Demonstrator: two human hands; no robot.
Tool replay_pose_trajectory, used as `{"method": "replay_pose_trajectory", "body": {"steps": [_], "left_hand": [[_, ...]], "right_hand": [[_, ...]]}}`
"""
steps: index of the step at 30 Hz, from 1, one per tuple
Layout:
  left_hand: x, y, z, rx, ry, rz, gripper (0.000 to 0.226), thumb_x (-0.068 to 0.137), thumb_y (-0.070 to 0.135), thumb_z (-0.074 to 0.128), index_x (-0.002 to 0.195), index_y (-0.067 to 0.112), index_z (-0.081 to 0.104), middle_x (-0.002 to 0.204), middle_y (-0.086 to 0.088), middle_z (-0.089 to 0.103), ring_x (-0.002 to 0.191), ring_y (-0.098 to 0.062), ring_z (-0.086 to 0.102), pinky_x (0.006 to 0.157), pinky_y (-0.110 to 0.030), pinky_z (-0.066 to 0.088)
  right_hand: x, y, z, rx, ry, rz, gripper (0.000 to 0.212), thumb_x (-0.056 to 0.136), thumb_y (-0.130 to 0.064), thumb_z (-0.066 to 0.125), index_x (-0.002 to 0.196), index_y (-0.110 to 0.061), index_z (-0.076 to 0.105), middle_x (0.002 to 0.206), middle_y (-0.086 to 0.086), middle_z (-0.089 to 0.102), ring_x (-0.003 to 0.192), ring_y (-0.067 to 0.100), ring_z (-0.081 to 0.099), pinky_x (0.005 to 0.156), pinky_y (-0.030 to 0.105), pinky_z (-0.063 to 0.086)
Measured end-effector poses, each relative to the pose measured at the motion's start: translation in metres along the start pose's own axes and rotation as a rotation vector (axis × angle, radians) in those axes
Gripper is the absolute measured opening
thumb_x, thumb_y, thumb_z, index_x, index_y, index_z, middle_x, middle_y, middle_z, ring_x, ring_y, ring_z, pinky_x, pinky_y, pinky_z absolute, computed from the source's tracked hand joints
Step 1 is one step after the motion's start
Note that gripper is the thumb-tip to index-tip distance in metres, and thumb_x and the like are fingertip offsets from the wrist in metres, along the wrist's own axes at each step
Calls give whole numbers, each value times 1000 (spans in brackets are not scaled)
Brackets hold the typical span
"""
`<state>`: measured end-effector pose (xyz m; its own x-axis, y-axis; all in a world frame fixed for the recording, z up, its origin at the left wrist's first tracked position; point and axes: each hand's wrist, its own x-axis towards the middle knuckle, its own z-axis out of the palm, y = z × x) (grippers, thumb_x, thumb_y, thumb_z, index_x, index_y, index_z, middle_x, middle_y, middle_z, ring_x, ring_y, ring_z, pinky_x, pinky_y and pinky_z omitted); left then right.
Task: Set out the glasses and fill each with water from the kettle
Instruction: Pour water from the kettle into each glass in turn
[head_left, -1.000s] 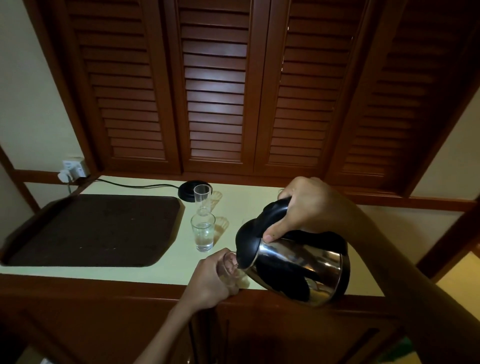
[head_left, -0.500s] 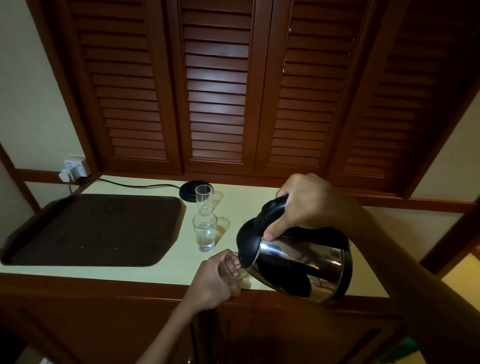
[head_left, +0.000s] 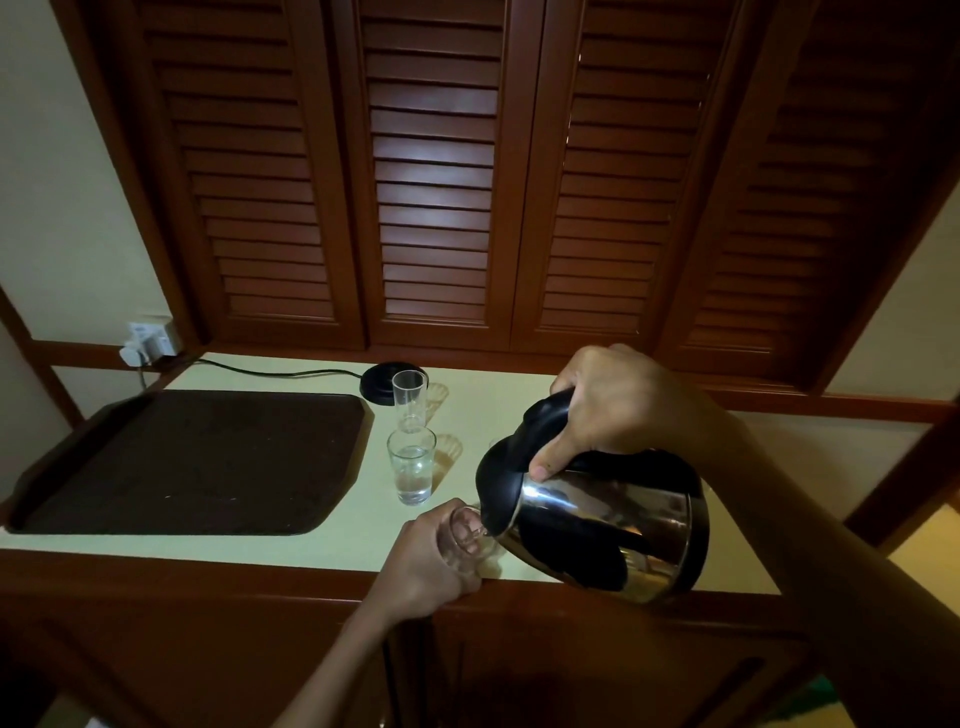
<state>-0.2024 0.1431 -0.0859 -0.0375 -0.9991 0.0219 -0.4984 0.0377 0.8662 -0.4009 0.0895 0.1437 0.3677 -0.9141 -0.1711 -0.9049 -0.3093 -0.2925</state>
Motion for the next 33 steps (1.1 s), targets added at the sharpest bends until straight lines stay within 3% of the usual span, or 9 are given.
{"method": "replay_pose_trajectory", "body": {"steps": [7,16,20,22,33], "left_hand": [[0,4,-1,-21,0,15,51,57,15,87,92,44,63,89,20,74,82,-2,71,62,-11,51],[3,0,1,-27,-6,-5,47,58,11,87,96,31,68,93,14,76,85,-4,73,65,-14,55],[4,-2,2,-38,8,8,44,60,8,83,99,24,69,90,2,77,83,-20,74,71,-42,60],[4,-1,3,-50,14,2,46,60,5,81,100,23,69,92,-2,77,85,-24,75,71,-46,60],[6,-1,4,-31,13,8,46,57,9,83,96,27,68,89,4,76,81,-19,74,63,-38,59]], "right_hand": [[2,1,0,3,-7,4,51,45,-57,101,82,-26,83,75,-9,78,79,10,72,70,31,60],[4,3,0,-1,-26,12,51,45,-55,101,82,-25,83,75,-8,80,77,11,73,70,32,61],[3,4,2,-4,10,-12,54,43,-59,100,81,-24,83,73,-8,79,74,7,70,57,24,51],[4,4,2,-8,16,-17,54,43,-59,100,80,-25,83,72,-9,79,72,5,69,55,24,48],[9,8,2,4,2,-8,52,42,-59,100,78,-26,83,70,-9,78,71,4,68,55,24,48]]}}
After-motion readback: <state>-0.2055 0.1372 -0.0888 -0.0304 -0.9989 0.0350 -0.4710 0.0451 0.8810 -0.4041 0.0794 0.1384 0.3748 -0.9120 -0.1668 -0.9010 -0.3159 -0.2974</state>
